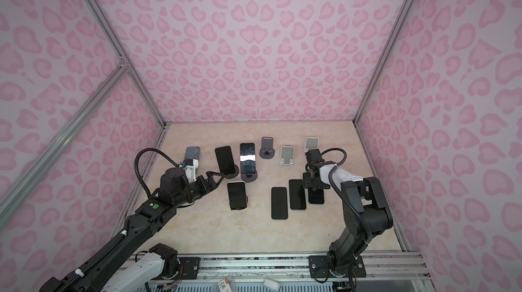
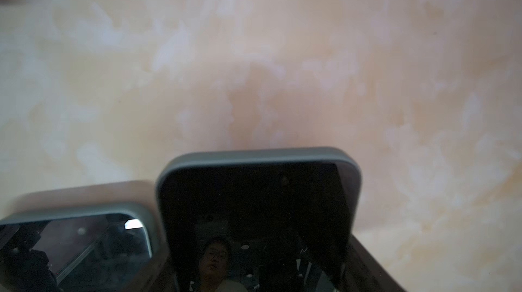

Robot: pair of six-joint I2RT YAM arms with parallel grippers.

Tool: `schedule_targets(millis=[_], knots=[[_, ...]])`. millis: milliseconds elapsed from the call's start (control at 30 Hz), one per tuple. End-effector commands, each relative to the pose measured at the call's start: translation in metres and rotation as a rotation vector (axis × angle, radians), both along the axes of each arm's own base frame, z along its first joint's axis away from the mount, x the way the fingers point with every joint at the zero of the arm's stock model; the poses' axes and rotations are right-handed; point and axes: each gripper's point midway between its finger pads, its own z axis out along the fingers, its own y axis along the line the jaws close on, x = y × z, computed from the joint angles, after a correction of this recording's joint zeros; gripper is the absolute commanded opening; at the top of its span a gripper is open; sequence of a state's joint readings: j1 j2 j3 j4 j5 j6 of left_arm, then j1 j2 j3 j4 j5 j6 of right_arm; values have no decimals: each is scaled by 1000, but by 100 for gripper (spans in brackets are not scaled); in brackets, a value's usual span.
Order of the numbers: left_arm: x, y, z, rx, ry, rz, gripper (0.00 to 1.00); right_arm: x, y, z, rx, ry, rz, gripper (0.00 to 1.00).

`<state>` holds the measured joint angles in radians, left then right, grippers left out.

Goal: Remove the phone from the phone stand
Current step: 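Open the right gripper and raise it off the teal-edged phone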

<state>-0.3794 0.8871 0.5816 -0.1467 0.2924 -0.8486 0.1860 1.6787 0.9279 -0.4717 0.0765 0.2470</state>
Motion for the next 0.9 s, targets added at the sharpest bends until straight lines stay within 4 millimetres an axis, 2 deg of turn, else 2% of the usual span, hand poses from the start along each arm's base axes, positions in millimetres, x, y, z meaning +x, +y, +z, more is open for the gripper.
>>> schedule_targets(millis=[0, 100, 400, 700, 867], knots=[[3, -5, 13, -31, -34, -14, 97, -10, 1, -13, 5, 67, 11, 68], [2, -4, 15, -28, -39, -14, 97, -10, 6, -15, 30, 77, 20, 69], [1, -2, 19, -26, -54, -9, 97, -12, 2, -23, -3, 116, 18, 72], [-3, 0, 18, -13, -53, -14, 97, -12, 4, -21, -18, 134, 34, 77], [0, 0, 23, -22, -68, -1, 97, -12, 5, -20, -125, 128, 73, 81]])
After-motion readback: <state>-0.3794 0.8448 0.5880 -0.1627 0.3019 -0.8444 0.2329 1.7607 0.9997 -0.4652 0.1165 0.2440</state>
